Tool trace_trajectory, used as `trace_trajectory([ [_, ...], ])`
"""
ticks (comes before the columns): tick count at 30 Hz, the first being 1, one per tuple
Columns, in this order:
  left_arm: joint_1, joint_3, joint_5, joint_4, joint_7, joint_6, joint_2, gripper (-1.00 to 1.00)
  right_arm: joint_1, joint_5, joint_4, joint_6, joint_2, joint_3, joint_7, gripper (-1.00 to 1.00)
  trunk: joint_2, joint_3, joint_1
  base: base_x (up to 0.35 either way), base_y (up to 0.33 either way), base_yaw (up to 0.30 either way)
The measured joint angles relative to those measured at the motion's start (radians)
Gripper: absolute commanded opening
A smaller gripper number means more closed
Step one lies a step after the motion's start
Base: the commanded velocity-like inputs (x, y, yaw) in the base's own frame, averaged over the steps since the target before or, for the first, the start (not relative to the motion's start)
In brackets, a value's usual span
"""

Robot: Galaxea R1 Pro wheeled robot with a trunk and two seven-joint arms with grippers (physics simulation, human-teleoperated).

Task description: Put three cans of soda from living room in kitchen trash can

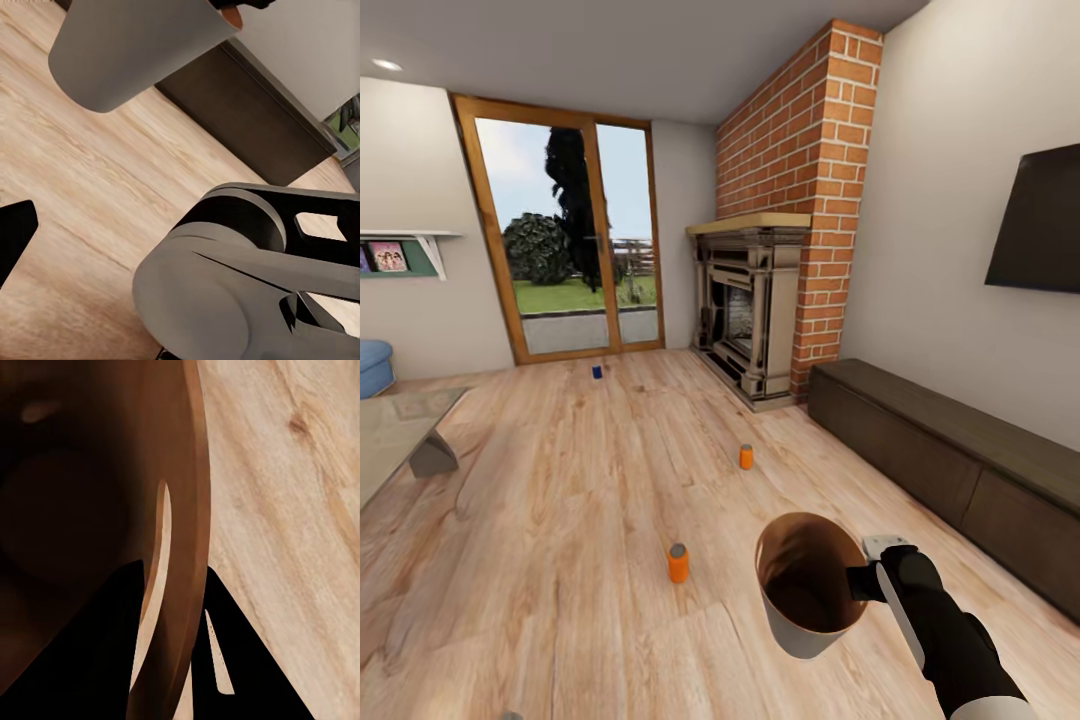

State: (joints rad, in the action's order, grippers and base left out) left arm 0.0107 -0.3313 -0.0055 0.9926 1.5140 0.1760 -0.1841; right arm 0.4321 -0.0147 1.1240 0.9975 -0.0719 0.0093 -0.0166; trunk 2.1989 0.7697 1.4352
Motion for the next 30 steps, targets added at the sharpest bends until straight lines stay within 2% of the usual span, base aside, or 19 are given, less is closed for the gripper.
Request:
trace_trajectory([
  [11,0.0,0.0,0.0,0.0,0.0,0.0,0.0,1.0,0.0,-0.001,-0.001,0.0,0.001,0.0,0.0,-1.0,0.0,0.0,0.0,0.332,0.0,-0.002],
  [16,0.0,0.0,0.0,0.0,0.0,0.0,0.0,1.0,0.0,0.008,-0.001,0.0,0.0,0.0,0.0,-1.0,0.0,0.0,0.0,0.309,0.0,-0.139],
  [20,0.0,0.0,0.0,0.0,0.0,0.0,0.0,1.0,0.0,-0.006,-0.001,0.0,0.0,0.0,0.0,-1.0,0.0,0.0,0.0,0.11,0.0,-0.242],
  [24,0.0,0.0,0.001,0.0,0.0,0.0,0.0,1.0,0.0,0.005,-0.001,0.0,0.0,0.0,0.0,-1.0,0.0,0.0,0.0,0.035,0.0,-0.251],
  [28,0.0,0.0,0.0,0.0,0.0,0.0,0.0,1.0,0.0,-0.009,-0.002,0.0,0.0,0.0,0.0,-1.0,0.0,0.0,0.0,0.018,0.0,-0.153],
  [30,0.0,0.0,0.0,0.0,0.0,0.0,-0.001,1.0,0.0,-0.003,-0.002,0.0,0.0,0.0,0.0,-1.0,0.0,0.0,0.0,0.095,0.0,-0.064],
])
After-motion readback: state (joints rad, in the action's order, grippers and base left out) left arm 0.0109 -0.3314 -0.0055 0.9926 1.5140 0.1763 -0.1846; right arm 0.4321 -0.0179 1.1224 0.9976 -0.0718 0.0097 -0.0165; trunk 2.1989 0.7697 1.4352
